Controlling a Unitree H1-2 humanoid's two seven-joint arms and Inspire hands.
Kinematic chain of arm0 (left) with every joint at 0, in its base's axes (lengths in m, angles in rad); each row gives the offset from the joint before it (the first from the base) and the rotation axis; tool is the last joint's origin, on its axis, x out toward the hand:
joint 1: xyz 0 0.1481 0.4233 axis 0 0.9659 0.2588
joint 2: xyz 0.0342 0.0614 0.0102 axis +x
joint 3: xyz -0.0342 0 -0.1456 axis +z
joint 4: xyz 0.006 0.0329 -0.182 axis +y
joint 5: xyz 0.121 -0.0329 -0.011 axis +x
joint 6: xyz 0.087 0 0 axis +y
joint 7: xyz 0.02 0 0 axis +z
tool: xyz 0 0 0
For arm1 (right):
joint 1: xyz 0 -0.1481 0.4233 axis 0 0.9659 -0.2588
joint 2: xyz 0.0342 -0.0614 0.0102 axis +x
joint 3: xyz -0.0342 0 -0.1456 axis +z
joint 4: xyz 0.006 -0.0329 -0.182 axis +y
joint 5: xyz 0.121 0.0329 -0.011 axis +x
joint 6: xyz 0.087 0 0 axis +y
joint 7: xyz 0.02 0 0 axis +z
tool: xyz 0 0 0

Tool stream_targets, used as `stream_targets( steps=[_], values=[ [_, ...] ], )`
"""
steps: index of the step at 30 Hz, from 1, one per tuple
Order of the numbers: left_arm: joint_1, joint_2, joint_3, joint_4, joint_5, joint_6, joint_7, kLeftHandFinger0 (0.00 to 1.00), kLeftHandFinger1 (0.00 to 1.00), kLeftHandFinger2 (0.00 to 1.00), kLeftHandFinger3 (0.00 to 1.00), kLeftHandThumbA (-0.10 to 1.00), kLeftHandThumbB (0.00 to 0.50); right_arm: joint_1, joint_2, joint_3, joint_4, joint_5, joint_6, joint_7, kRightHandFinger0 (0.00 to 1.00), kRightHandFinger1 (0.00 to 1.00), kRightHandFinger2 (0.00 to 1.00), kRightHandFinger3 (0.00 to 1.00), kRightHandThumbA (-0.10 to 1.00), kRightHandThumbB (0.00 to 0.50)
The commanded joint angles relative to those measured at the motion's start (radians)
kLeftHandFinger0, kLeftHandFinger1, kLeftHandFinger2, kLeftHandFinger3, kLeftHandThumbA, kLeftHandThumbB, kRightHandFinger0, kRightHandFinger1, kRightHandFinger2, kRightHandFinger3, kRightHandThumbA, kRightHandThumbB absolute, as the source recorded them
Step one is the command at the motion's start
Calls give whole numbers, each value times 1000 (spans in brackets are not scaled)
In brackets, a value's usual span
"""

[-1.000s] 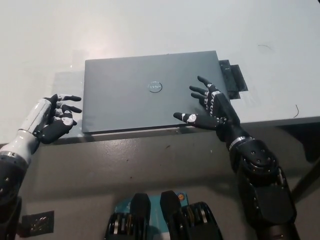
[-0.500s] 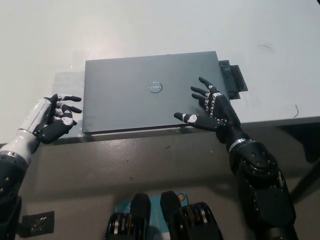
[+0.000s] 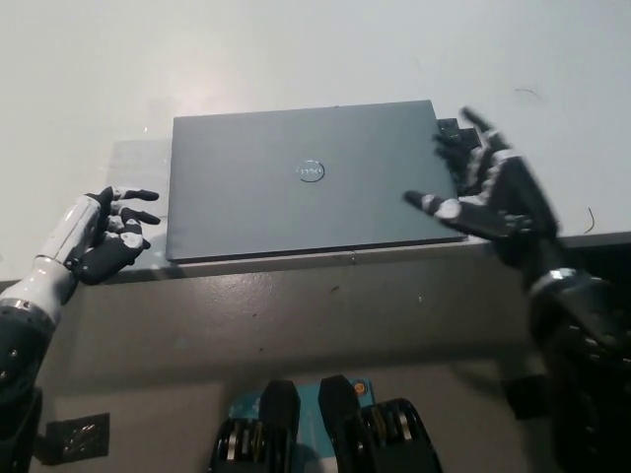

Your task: The robot uses its right hand to push down on the lid of a laptop kept in the middle of the desk to close it

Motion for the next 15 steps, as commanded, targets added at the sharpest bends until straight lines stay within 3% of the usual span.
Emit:
stream_targets(
  steps=[1, 5, 11, 15],
  values=[
    [-13, 30, 7, -17, 15, -5, -4, 368, 446, 579, 693, -59, 0, 56, -57, -30, -177, 132, 24, -25, 948, 843, 807, 990, 1000, 321],
    [-8, 29, 11, -21, 13, -8, -3, 362, 436, 563, 689, -63, 0, 121, -87, -55, -252, 161, 24, -73, 964, 853, 823, 1000, 1000, 261],
    [-6, 27, 15, -14, 12, -26, 2, 378, 459, 582, 681, -69, 0, 235, -136, -131, -270, 183, 24, -69, 1000, 908, 859, 1000, 1000, 340],
    [-5, 18, 16, -12, 10, -14, 5, 387, 466, 590, 670, -55, 5, 324, -115, -200, -223, 181, -10, -70, 994, 880, 841, 1000, 1000, 316]
  ],
)
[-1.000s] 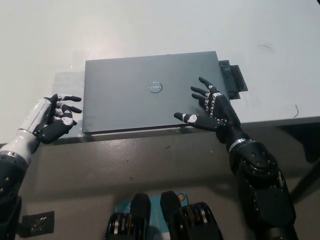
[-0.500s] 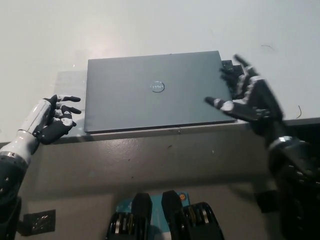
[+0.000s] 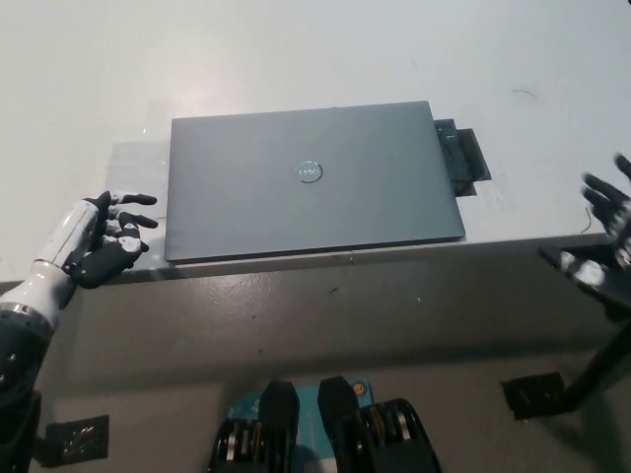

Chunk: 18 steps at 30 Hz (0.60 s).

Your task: The robot uses its right hand to push down on the lid of a laptop kept in the middle of the desk to close it

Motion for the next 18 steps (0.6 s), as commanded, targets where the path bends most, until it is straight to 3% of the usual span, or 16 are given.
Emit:
stream_targets(
  steps=[1, 2, 3, 6, 10, 13, 18],
  values=[
    [-16, 17, 12, -12, 9, -14, 5, 386, 465, 590, 669, -55, 4, 45, 3, -50, 12, 33, -45, -16, 988, 878, 841, 1000, 1000, 315],
    [-14, 17, 13, -18, 10, -10, 6, 388, 468, 593, 670, -59, 0, 59, 8, -60, 31, 33, -67, -14, 966, 860, 819, 1000, 1000, 311],
    [-13, 16, 15, -19, 8, -8, 6, 394, 474, 600, 671, -73, 0, 75, 9, -66, 46, 37, -86, -8, 970, 864, 814, 1000, 1000, 343],
    [-13, 12, 20, -15, 7, -7, 12, 356, 452, 585, 663, -77, 9, 103, 21, -85, 72, 35, -100, -19, 952, 861, 812, 986, 1000, 308],
    [-11, 11, 21, -13, 3, -22, 9, 344, 436, 565, 654, -68, 6, 127, 38, -108, 114, 46, -135, -17, 895, 842, 805, 943, 1000, 363],
    [-8, 8, 25, -6, -1, -27, 12, 353, 436, 555, 646, -79, 10, 131, 43, -112, 132, 50, -142, -12, 904, 844, 798, 961, 1000, 345],
    [0, 2, 31, -9, -4, -23, 17, 354, 424, 529, 627, -84, 8, 129, 40, -121, 168, 50, -160, -13, 894, 836, 801, 989, 1000, 363]
  ],
)
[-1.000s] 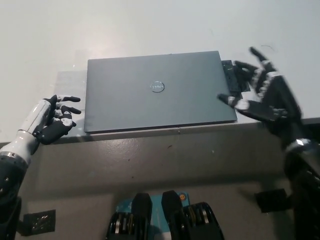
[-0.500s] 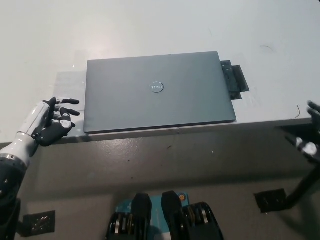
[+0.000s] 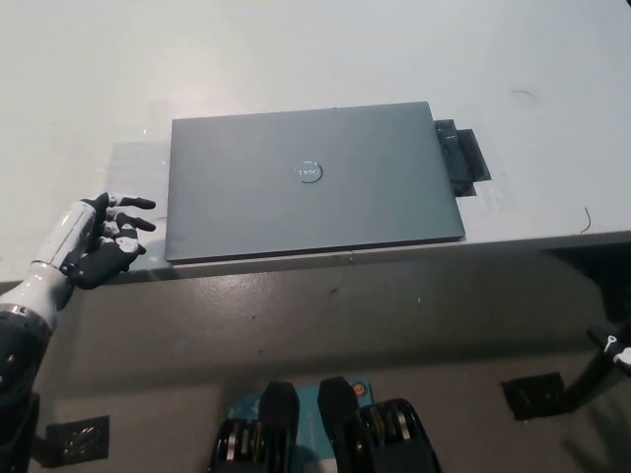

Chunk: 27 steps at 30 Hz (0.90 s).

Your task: The robot uses its right hand to push down on the lid of a laptop kept in the middle of the desk to close it

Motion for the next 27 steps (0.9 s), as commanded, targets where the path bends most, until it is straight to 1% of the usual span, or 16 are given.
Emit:
stream_targets(
  steps=[1, 3, 4, 6, 7, 8, 11, 13, 15, 16, 17, 19, 22, 25, 26, 27],
  values=[
    [-4, 2, 25, -12, -4, -19, 16, 351, 421, 525, 626, -85, 8, -13, -13, -18, 9, 24, -80, 3, 893, 836, 803, 992, 1000, 363],
    [-2, 0, 25, -10, -2, -25, 17, 340, 407, 513, 625, -99, 4, -17, -21, -13, 9, 20, -75, 5, 895, 836, 803, 987, 1000, 357],
    [0, 4, 21, -10, 7, -21, 17, 370, 434, 531, 649, -92, 2, -18, -25, -3, 1, 12, -71, 7, 918, 852, 813, 993, 1000, 350],
    [3, 5, 21, -12, 10, -27, 17, 382, 441, 536, 671, -83, 2, -19, -25, 0, 0, 13, -73, 10, 938, 868, 838, 1000, 1000, 315],
    [3, 8, 17, -14, 18, -25, 18, 381, 441, 536, 672, -83, 2, -19, -26, 0, 3, 15, -76, 13, 941, 872, 845, 1000, 1000, 314],
    [3, 8, 18, -10, 15, -39, 17, 369, 430, 532, 673, -99, 0, -25, -21, -4, 2, 22, -68, 6, 948, 874, 852, 1000, 1000, 275],
    [8, 0, 25, -11, 5, -41, 18, 376, 437, 537, 673, -100, 3, -22, -25, -4, -4, 23, -62, 7, 951, 872, 851, 1000, 1000, 276],
    [8, 4, 22, -11, 10, -41, 16, 379, 441, 542, 675, -94, 0, -22, -29, -1, -2, 20, -62, 9, 969, 882, 857, 1000, 1000, 298],
    [9, 6, 21, -18, 10, -34, 13, 381, 443, 545, 677, -90, 0, -23, -31, 1, 2, 14, -64, 8, 982, 888, 858, 1000, 1000, 297],
    [9, 2, 23, -19, 6, -31, 14, 381, 443, 545, 678, -90, 0, -24, -35, 1, 3, 14, -66, 9, 974, 883, 854, 1000, 1000, 309],
    [10, -5, 24, -20, 3, -25, 16, 370, 434, 537, 670, -94, 3, -27, -42, -2, 6, 13, -69, 10, 947, 864, 835, 1000, 1000, 337],
    [10, -5, 25, -22, 4, -25, 16, 352, 418, 523, 656, -99, 4, -29, -42, -3, 7, 18, -71, 10, 937, 854, 830, 1000, 1000, 316],
    [8, -9, 28, -18, 1, -20, 17, 365, 439, 548, 678, -88, 6, -29, -43, 0, 1, 11, -75, 6, 947, 859, 825, 996, 1000, 313],
    [11, -10, 28, -16, 0, -36, 15, 351, 430, 543, 680, -85, 2, -29, -47, 3, 1, 10, -76, 9, 955, 871, 838, 1000, 1000, 295],
    [10, -13, 31, -16, -2, -34, 16, 343, 420, 532, 668, -92, 2, -31, -47, 3, 2, 12, -74, 8, 955, 865, 834, 1000, 1000, 298],
    [10, -12, 30, -14, 0, -33, 16, 364, 436, 545, 674, -92, 1, -32, -48, 4, 5, 11, -74, 9, 956, 865, 833, 1000, 1000, 299]
  ],
)
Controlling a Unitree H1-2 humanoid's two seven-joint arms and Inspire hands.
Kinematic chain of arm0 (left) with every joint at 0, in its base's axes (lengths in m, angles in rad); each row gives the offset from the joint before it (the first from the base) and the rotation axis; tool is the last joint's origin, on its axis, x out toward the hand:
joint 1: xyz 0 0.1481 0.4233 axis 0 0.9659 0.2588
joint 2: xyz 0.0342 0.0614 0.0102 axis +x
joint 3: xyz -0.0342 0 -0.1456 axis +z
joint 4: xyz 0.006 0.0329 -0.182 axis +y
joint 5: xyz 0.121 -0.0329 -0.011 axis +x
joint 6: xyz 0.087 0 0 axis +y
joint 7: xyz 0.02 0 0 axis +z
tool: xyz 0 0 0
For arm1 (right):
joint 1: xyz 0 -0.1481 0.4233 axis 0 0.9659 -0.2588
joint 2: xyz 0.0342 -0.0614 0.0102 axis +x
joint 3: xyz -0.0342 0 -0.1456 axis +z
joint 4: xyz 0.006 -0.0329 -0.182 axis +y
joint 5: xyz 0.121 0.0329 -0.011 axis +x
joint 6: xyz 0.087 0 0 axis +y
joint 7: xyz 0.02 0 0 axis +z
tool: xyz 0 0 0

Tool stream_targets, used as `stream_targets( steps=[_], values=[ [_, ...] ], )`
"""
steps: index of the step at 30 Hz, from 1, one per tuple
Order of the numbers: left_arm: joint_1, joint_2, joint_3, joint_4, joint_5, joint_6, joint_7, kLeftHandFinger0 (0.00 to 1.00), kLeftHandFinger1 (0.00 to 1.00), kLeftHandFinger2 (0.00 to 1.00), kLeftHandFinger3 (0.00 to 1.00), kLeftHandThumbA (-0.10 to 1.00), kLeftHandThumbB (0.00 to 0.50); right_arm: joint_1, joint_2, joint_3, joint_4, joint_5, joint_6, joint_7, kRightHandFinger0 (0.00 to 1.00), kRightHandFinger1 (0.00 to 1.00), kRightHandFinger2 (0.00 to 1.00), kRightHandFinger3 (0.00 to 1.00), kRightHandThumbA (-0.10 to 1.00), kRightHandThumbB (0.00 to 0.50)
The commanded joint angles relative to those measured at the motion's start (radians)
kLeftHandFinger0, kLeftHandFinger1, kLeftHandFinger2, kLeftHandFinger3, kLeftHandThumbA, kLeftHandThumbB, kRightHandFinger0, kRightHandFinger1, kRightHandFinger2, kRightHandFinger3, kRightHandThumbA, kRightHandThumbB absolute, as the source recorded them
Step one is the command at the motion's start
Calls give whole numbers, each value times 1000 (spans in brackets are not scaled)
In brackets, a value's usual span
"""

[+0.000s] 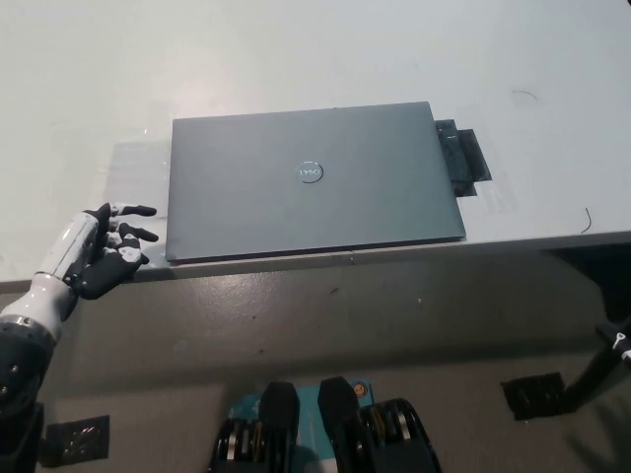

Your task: The robot uses its right hand to push down on the lid of a laptop kept in the middle of the desk to close it

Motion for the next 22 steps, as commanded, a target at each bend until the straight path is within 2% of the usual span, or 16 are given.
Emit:
stream_targets(
  steps=[1, 5, 6, 8, 9, 13, 22],
  values=[
    [-13, 10, 19, -15, 2, -24, 15, 367, 435, 541, 675, -93, 6, -23, -24, 4, -19, 9, -44, 9, 970, 873, 838, 1000, 1000, 304],
    [-11, 6, 21, -19, 2, -20, 15, 374, 438, 541, 679, -98, 4, -23, -24, 2, -21, 13, -37, 7, 956, 870, 838, 1000, 1000, 315],
    [-11, 5, 22, -19, 2, -19, 15, 370, 435, 538, 686, -95, 4, -25, -25, 3, -21, 12, -35, 7, 955, 871, 842, 1000, 1000, 296],
    [-12, 2, 22, -24, 9, -5, 19, 287, 411, 527, 683, -76, 12, -25, -27, 5, -21, 8, -33, 6, 953, 872, 847, 1000, 1000, 288],
    [-12, 5, 20, -17, 12, -15, 18, 293, 413, 528, 687, -72, 12, -26, -25, 5, -20, 7, -33, 3, 953, 872, 847, 1000, 1000, 297],
    [-13, 3, 19, -19, 11, -12, 16, 357, 433, 546, 691, -74, 2, -25, -27, 5, -18, 11, -39, 8, 974, 894, 870, 1000, 1000, 270],
    [-12, 4, 19, -13, 10, -26, 14, 346, 419, 527, 680, -100, 0, -24, -29, 8, -27, 7, -31, 6, 971, 888, 863, 1000, 1000, 256]
  ],
)
